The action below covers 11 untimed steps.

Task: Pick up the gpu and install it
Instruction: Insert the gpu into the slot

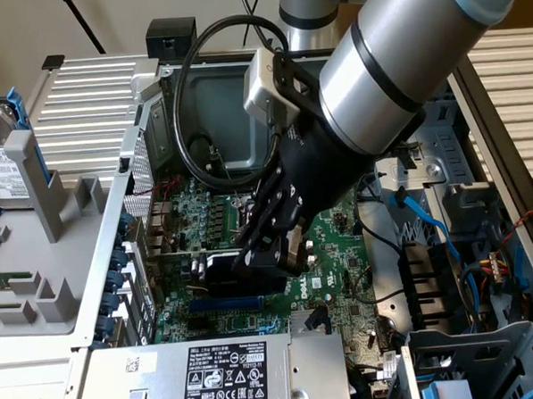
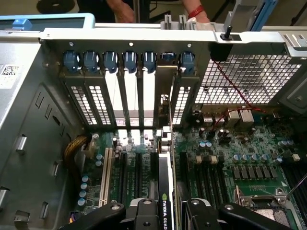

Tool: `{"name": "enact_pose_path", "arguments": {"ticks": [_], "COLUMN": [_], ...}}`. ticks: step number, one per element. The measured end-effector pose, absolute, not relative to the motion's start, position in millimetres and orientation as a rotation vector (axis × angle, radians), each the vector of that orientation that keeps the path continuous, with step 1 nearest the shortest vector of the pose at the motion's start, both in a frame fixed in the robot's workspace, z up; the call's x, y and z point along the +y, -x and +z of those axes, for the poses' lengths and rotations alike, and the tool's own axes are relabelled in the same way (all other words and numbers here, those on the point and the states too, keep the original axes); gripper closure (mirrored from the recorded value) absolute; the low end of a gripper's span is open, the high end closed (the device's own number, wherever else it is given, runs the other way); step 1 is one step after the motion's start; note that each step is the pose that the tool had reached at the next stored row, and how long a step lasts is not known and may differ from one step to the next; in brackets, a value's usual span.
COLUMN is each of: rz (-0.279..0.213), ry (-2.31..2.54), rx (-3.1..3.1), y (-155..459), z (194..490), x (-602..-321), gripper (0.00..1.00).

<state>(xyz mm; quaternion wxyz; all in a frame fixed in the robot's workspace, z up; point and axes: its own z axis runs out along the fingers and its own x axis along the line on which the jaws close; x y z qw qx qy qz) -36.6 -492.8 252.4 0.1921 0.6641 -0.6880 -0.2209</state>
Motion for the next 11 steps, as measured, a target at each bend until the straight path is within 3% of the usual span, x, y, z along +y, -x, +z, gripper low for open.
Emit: {"name": "enact_pose_path", "arguments": {"ticks": [11], "rz": [-0.619], "ry": [-1.866], "rx": [-1.929], "y": [37.3], "z": [250.8], "x": [-492.1], "gripper": [0.74]}}
